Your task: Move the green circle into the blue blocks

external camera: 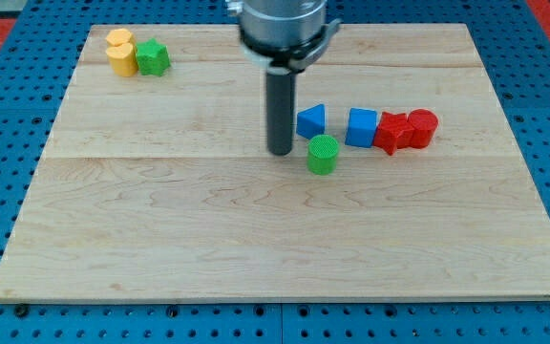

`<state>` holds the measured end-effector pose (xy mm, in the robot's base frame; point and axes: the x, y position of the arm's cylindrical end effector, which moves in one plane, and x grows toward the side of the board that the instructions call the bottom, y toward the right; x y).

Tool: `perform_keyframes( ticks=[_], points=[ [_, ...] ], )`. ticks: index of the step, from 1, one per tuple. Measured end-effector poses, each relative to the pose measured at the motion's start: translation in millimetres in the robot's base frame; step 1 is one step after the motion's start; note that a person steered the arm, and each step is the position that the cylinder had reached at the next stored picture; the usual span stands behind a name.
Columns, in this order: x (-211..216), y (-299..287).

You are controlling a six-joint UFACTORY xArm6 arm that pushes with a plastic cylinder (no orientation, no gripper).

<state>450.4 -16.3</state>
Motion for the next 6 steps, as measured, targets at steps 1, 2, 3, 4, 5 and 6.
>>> perform_keyframes(
  ticks=[1, 2, 3, 4, 5, 6],
  points=[
    [30, 25],
    [7, 90],
    [0, 91],
    [10, -21],
    [-65, -130],
    [-124, -240]
  ],
)
